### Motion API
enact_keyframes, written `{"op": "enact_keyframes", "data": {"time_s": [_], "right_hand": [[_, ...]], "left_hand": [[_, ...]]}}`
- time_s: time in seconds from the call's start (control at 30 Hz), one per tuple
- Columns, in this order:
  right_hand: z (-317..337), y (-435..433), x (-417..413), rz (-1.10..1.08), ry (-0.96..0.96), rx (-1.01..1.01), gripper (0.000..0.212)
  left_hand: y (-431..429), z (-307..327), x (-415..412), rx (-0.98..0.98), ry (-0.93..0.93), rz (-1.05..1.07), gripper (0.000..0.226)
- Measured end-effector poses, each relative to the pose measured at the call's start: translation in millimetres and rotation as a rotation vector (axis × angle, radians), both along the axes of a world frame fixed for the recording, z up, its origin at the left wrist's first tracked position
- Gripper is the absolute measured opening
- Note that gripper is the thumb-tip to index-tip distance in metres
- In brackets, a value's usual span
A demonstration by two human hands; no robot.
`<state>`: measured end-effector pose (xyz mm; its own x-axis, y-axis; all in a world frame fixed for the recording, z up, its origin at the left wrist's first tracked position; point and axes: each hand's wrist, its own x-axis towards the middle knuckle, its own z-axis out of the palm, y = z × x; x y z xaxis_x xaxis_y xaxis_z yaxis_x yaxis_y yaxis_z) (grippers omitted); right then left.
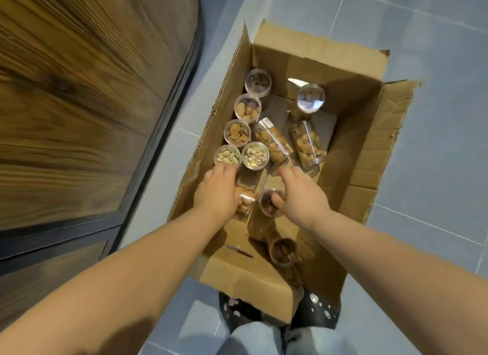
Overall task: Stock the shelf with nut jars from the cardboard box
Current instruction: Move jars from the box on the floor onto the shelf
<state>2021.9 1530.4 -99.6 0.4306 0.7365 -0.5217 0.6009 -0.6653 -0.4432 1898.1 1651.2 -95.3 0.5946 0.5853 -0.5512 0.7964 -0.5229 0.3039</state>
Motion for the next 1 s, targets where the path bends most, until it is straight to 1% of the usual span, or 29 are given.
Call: {"op": "enact_keyframes", "data": {"time_s": [0.1, 0.17, 0.2, 0.27, 0.33, 0.4, 0.47, 0.53, 0.67, 0.83, 0.9, 1.0], "right_hand": [[-37, 28, 8, -0.02, -0.081, 0.055, 0.062], [-55, 43, 11, -0.016, -0.108, 0.056, 0.074], [-63, 48, 12, 0.002, -0.116, 0.048, 0.079], [-74, 55, 14, 0.048, -0.108, 0.022, 0.087], [-82, 60, 15, 0.059, -0.078, 0.019, 0.089], [-87, 63, 15, 0.044, -0.087, 0.05, 0.081], [-87, 61, 16, 0.028, -0.106, 0.065, 0.074], [-80, 51, 18, 0.0, -0.105, 0.079, 0.072], [-43, 18, 20, -0.076, -0.072, 0.095, 0.075], [54, -11, 20, -0.252, -0.005, 0.114, 0.076], [101, -20, 19, -0.289, 0.001, 0.136, 0.075], [167, -35, 15, -0.32, -0.017, 0.186, 0.074]], "left_hand": [[15, -30, 22, 0.187, 0.11, -0.228, 0.084], [22, -44, 30, 0.237, 0.237, -0.319, 0.099], [24, -48, 32, 0.24, 0.292, -0.345, 0.102], [26, -55, 34, 0.247, 0.352, -0.385, 0.102], [26, -60, 34, 0.3, 0.376, -0.431, 0.1], [26, -61, 34, 0.356, 0.382, -0.487, 0.098], [24, -60, 31, 0.347, 0.361, -0.503, 0.087], [21, -56, 28, 0.329, 0.314, -0.484, 0.076], [13, -26, 28, 0.304, 0.288, -0.421, 0.07], [-3, 58, 33, 0.222, 0.253, -0.293, 0.07], [-9, 98, 26, 0.137, 0.187, -0.211, 0.07], [-21, 160, 11, -0.039, 0.036, -0.043, 0.069]]}}
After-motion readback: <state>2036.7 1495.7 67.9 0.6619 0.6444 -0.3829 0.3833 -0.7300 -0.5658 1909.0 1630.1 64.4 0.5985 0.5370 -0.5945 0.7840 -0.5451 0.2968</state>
